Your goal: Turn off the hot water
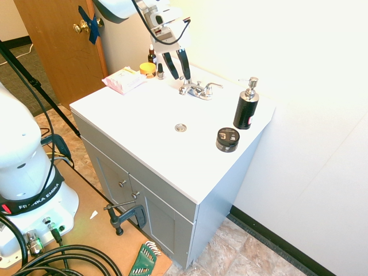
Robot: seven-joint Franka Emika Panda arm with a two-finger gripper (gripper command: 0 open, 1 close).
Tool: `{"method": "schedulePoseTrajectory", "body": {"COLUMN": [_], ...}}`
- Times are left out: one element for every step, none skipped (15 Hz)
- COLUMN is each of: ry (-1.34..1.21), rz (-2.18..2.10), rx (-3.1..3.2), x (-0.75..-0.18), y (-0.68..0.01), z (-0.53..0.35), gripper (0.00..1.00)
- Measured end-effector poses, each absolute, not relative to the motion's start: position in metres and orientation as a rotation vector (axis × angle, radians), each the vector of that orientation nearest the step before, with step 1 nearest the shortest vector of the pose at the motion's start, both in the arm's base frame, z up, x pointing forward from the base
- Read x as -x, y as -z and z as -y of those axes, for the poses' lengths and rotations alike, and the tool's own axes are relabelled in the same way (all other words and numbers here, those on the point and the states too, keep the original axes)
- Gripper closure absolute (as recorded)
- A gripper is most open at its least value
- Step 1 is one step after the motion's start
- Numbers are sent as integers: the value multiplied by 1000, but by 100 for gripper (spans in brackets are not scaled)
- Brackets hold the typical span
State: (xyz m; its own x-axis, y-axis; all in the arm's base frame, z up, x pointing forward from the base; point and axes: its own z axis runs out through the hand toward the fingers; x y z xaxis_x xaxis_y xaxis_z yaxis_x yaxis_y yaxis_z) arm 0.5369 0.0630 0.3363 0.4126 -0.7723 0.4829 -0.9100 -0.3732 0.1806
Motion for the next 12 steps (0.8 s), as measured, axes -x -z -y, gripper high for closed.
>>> {"method": "schedulePoseTrajectory", "body": {"ry": [-452,-457,-463,-469,-474,-477,-475,-470,-468,-466,-464,-465], "rz": [1433,1428,1422,1418,1416,1412,1409,1405,1402,1399,1394,1392], "rx": [-2249,-2242,-2231,-2218,-2208,-2198,-2193,-2190,-2186,-2189,-2201,-2221], "x": [-546,-554,-561,-566,-571,-575,-578,-580,-582,-582,-583,-585], "y": [-333,-330,-327,-323,-318,-313,-307,-303,-302,-301,-302,-302], "z": [-68,-71,-72,-72,-71,-69,-69,-69,-70,-72,-76,-82], "gripper": [0,0,0,0,0,0,0,0,0,0,0,0]}}
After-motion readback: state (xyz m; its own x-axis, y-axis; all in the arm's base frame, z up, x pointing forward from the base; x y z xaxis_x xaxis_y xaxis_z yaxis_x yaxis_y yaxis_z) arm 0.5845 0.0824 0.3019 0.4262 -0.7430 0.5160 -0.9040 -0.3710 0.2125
